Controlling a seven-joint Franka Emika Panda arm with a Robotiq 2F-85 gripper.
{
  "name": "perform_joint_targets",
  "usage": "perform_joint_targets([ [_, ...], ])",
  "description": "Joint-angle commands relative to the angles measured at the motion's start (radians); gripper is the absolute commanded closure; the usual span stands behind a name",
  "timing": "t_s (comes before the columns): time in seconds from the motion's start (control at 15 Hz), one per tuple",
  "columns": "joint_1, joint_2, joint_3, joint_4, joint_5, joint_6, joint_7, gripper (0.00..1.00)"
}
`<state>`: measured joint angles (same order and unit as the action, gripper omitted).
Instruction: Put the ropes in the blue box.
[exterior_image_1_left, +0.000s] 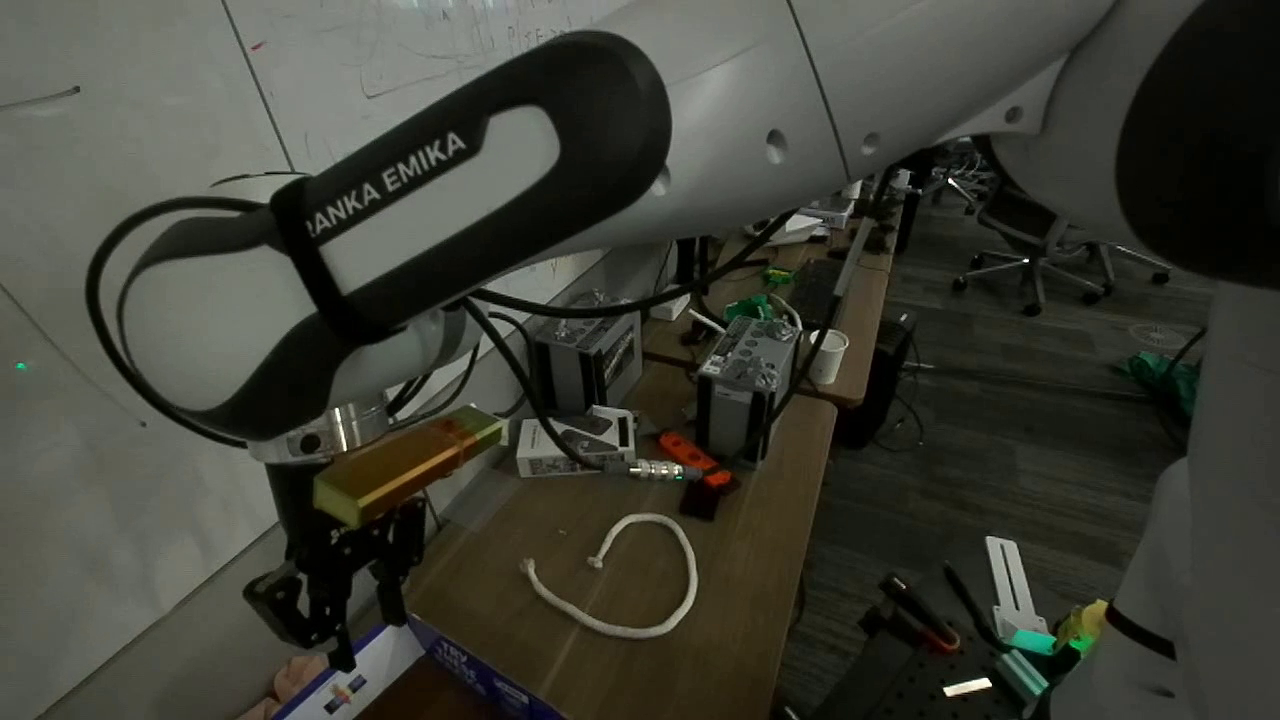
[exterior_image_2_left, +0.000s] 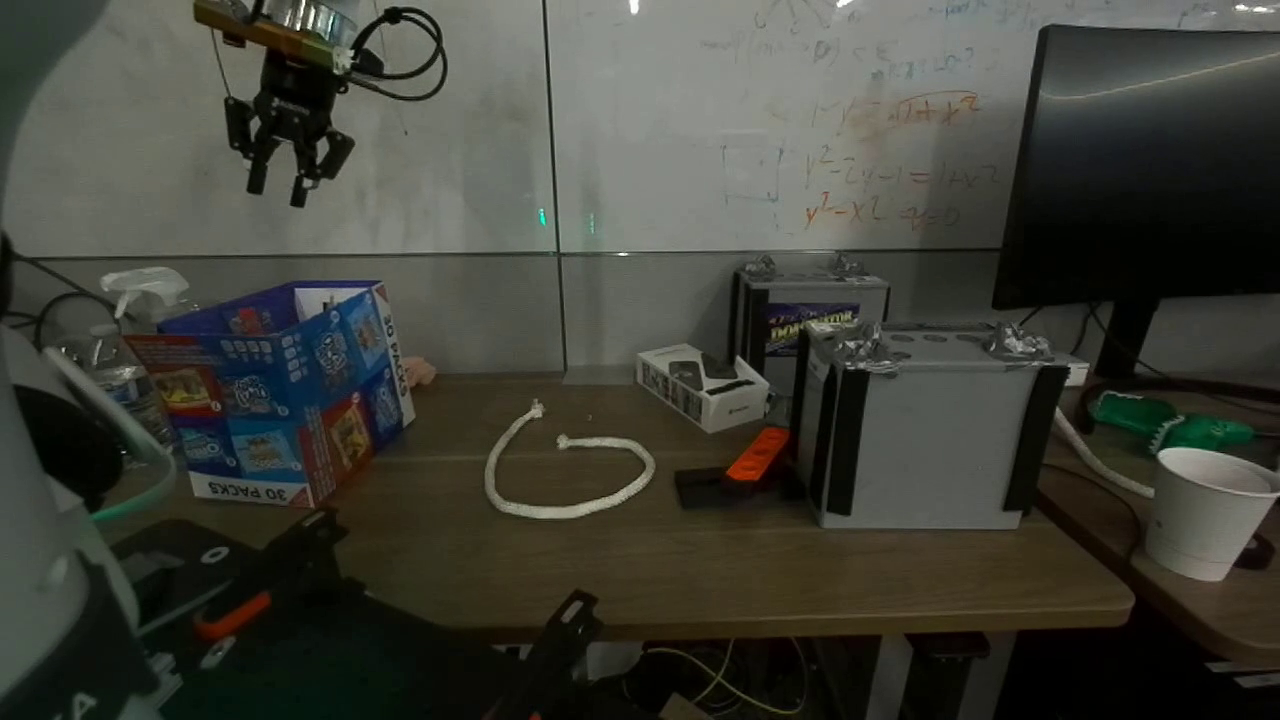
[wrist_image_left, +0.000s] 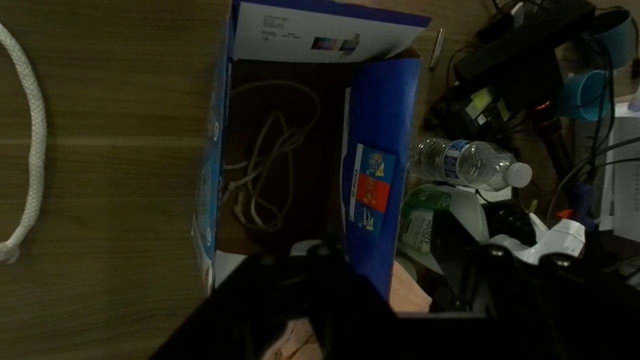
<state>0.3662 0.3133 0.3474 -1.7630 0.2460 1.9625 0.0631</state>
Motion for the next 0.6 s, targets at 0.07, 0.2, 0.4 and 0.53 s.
perform_joint_targets([
  [0.07,-0.026,-0.053,-0.04,-0.032,-0.018,-0.022,0.01,0.09],
  [0.2,-0.051,-0.078,-0.069,-0.066,-0.021,-0.003,0.014,0.0],
  [0.4,-0.096,-0.135,-0.114,-0.152,-0.023,0.035,0.013,0.0],
  [0.53,-0.127,-0.181,-0.142,-0.24,-0.018,0.113,0.016,0.0],
])
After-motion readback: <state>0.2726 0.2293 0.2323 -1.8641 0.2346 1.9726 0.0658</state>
